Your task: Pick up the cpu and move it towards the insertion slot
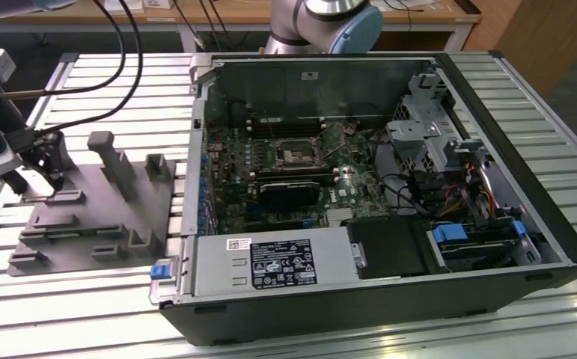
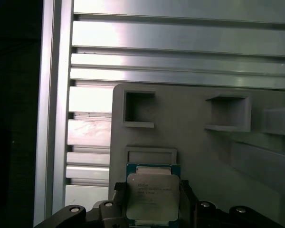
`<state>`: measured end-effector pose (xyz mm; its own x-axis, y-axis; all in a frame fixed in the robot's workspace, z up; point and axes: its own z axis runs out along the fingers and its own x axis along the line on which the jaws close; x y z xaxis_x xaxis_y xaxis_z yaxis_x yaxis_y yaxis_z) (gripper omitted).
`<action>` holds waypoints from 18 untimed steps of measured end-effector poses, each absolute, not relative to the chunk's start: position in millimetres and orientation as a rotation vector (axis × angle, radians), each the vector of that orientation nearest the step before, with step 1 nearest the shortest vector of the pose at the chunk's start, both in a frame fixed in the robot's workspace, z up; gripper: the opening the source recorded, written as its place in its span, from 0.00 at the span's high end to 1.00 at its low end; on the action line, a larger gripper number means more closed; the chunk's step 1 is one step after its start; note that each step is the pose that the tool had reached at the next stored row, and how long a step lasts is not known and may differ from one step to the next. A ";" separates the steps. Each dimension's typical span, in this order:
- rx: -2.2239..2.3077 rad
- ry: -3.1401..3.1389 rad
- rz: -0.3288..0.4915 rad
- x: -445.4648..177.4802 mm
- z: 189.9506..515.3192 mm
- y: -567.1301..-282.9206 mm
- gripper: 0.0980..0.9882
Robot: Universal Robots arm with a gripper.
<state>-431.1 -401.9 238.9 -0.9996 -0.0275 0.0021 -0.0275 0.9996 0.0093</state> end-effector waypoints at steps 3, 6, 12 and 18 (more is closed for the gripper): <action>0.043 -3.139 -0.015 -431.1 240.4 -401.9 0.51; 0.043 -3.139 -0.015 -431.1 241.9 -401.8 0.51; 0.043 -3.139 -0.015 -431.1 245.3 -401.8 0.51; 0.043 -3.139 -0.015 -431.1 248.4 -401.8 0.51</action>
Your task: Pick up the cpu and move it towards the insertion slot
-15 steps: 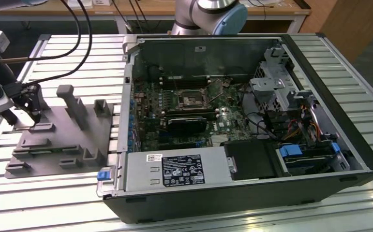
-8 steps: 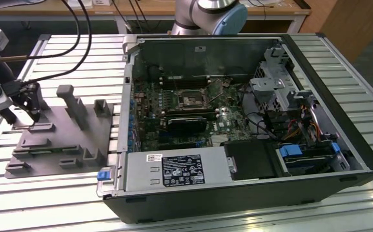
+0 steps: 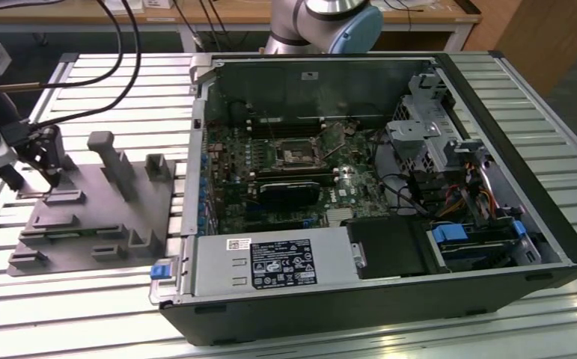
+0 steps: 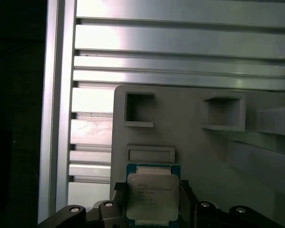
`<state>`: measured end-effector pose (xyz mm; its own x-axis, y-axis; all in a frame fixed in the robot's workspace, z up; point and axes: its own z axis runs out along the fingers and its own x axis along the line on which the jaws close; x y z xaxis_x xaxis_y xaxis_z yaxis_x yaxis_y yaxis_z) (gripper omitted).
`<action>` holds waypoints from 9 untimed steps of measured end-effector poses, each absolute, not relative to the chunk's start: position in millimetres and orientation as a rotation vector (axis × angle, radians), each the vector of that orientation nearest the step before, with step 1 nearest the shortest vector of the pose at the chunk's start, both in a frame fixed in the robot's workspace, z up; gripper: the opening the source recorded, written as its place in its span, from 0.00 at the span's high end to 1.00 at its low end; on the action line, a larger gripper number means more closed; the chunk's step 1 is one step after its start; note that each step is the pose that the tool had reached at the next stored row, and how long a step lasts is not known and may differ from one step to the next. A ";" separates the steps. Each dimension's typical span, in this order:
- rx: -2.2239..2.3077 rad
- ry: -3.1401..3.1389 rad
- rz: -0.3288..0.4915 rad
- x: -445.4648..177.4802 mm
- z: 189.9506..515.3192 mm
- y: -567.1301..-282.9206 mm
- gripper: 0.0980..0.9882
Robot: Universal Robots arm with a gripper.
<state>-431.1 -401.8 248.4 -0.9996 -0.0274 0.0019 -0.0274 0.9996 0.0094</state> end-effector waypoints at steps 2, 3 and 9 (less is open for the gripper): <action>0.043 -3.139 -0.015 -431.1 249.8 -401.8 0.51; 0.043 -3.139 -0.015 -431.1 250.4 -401.8 0.51; 0.043 -3.139 -0.015 -431.1 253.9 -401.8 0.51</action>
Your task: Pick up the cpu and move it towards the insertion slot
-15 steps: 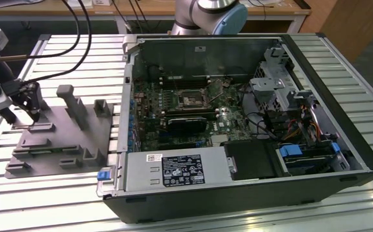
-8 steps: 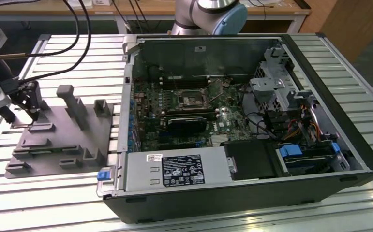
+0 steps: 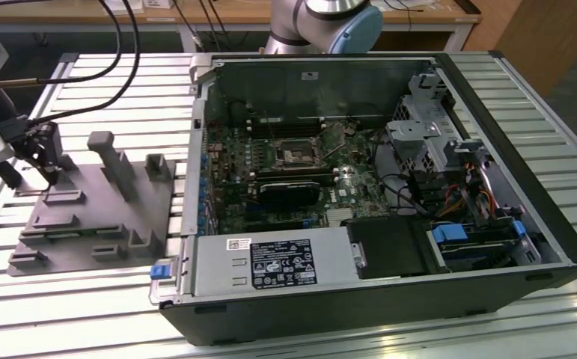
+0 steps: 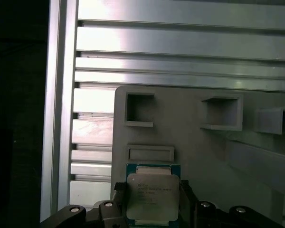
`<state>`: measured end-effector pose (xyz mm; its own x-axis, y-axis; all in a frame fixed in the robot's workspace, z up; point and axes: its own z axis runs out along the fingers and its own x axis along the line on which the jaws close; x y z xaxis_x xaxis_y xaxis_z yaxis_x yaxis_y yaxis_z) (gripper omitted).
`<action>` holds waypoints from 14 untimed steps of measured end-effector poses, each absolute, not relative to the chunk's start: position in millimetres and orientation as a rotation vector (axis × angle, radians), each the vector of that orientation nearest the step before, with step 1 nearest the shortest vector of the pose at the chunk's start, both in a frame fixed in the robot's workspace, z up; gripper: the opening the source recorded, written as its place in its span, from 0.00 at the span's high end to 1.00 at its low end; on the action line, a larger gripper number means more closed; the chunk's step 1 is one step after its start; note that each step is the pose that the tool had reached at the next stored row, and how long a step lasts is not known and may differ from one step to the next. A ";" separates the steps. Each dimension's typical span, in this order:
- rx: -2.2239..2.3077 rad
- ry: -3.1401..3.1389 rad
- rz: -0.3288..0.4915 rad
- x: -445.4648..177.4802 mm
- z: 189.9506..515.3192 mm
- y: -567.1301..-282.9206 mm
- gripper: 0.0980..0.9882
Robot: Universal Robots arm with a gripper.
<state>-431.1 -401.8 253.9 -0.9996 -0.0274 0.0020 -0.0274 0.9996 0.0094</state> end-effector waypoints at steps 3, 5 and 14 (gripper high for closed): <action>0.043 -3.139 -0.015 -431.1 255.4 -401.7 0.51; 0.043 -3.139 -0.015 -431.1 256.3 -401.7 0.51; 0.043 -3.139 -0.015 -431.1 261.9 -401.6 0.51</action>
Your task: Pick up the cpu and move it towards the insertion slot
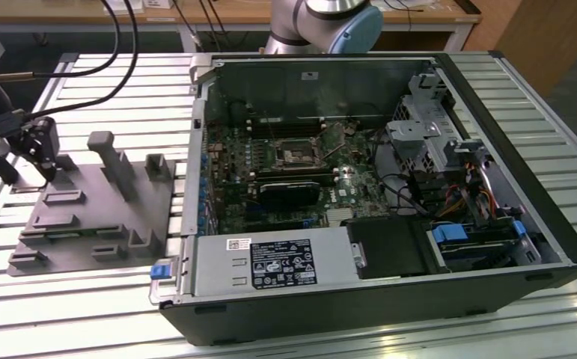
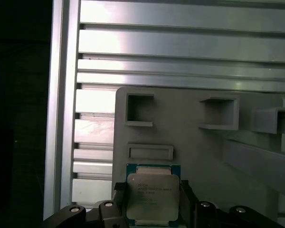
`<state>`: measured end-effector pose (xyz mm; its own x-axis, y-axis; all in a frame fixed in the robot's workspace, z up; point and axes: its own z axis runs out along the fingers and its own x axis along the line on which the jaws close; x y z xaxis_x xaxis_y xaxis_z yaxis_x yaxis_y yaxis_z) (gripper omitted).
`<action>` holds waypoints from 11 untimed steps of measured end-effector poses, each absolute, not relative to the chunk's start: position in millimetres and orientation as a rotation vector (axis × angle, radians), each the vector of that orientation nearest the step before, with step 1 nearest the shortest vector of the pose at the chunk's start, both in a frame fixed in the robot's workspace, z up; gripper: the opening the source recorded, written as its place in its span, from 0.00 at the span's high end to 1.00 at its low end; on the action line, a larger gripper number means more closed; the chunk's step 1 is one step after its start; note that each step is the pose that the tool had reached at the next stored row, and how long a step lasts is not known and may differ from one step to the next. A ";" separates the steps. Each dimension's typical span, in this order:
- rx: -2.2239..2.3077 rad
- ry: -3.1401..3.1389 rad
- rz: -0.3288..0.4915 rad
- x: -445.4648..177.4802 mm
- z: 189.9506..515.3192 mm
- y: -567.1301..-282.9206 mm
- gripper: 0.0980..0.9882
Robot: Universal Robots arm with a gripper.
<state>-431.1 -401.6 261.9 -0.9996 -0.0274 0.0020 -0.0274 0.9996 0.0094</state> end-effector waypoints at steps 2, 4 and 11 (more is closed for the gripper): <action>0.043 -3.139 -0.015 -431.1 263.2 -401.6 0.51; 0.043 -3.139 -0.015 -431.1 264.5 -401.6 0.51; 0.043 -3.139 -0.015 -431.1 268.9 -401.5 0.51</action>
<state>-431.1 -401.5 268.9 -0.9996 -0.0275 0.0020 -0.0274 0.9996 0.0094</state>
